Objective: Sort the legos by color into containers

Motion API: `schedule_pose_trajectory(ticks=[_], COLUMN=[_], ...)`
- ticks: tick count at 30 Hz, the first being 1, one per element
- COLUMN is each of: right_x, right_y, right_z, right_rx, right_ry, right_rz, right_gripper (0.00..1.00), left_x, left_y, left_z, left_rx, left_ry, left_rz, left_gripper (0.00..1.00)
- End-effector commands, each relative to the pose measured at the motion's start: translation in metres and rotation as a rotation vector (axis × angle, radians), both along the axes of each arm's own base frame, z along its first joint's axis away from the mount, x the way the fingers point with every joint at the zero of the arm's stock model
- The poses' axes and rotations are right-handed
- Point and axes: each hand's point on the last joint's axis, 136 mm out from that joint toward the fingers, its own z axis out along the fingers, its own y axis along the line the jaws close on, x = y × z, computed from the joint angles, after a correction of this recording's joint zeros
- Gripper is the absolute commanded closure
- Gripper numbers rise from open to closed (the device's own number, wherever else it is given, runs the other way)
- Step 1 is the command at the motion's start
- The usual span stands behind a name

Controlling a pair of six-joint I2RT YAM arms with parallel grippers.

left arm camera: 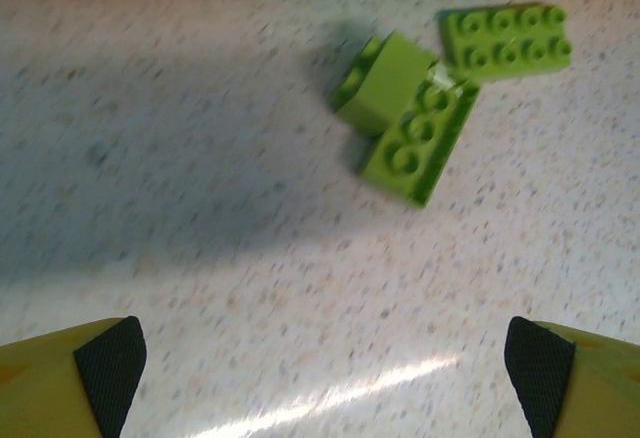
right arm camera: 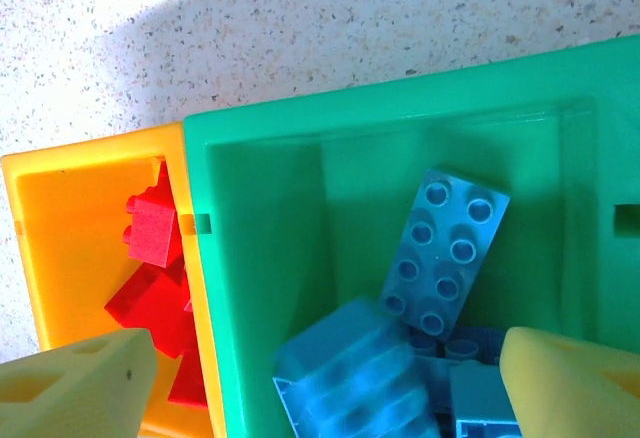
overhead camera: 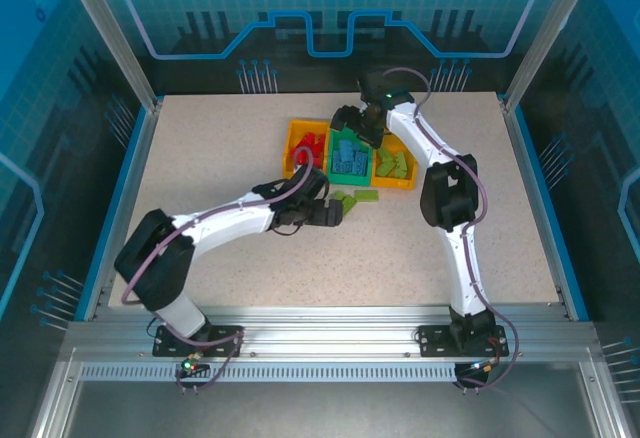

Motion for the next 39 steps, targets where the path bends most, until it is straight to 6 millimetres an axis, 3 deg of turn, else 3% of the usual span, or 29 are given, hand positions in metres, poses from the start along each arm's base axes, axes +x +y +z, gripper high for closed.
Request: schedule_pose_trajectory(ticks=[1,5,8,11,18,26,32,39], right_x=[-0.012,-0.033,-0.056,-0.081,-0.125,-0.16,-0.174,-0.194], right_y=[-0.005,-0.007,-0.018,-0.036,-0.1,-0.165,-0.193,-0.206], right_z=[0.041,0.067,0.077,0.082,0.077,0.07,0.063,0.045], right_rx=[0.024,0.043,0.029,0.012,-0.026,-0.037,-0.049,-0.08], right_ry=[-0.041,-0.073,-0.088,-0.1,-0.09,-0.075,-0.056,-0.017], right_rz=[0.03,0.078,0.098,0.093,0.006,-0.114,-0.173,-0.187], right_gripper=[0.08,0.08,0.07,0.07,0.06,0.05,0.05,0.05], left_x=[0.02,0.041,0.056,0.068,0.074,0.075,0.075,0.076], left_y=[-0.023,-0.048,-0.054,-0.052,-0.041,-0.042,-0.039,-0.033], left_z=[0.006,0.002,-0.005,-0.016,-0.035,-0.052,-0.057,-0.041], left_rx=[0.02,0.041,0.061,0.077,0.101,0.107,0.112,0.109], left_ry=[-0.053,-0.077,-0.073,-0.055,-0.026,0.005,0.015,-0.017], left_rz=[-0.101,-0.208,-0.233,-0.237,-0.261,-0.275,-0.259,-0.236], left_gripper=[0.05,0.11,0.2,0.22,0.25,0.43,0.67,0.79])
